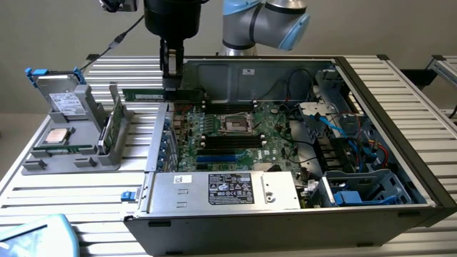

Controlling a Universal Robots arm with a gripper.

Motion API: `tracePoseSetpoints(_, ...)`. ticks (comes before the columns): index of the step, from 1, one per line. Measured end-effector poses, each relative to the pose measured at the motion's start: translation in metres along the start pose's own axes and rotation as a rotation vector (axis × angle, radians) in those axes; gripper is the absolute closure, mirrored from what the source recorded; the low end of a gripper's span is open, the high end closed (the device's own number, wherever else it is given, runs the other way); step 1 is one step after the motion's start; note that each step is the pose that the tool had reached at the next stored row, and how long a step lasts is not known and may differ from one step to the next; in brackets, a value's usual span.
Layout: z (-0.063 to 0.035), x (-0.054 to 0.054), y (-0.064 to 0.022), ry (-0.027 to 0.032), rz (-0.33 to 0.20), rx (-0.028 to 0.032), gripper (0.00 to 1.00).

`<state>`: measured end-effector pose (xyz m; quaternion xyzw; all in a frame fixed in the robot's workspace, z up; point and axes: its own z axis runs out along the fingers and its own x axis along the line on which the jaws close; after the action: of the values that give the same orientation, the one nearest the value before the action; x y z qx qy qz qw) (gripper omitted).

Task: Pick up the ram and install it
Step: 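Pick up the ram and move it above insertion slot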

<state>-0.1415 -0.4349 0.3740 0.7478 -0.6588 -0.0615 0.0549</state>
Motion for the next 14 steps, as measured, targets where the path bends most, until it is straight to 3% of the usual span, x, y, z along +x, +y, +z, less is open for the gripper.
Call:
tracePoseSetpoints(6, -0.0031, -0.001, -0.0190, 0.0024, 0.000, 0.0012, 0.86)
tracePoseSetpoints(14, -0.0076, -0.003, -0.0466, 0.0117, 0.002, 0.0054, 0.86)
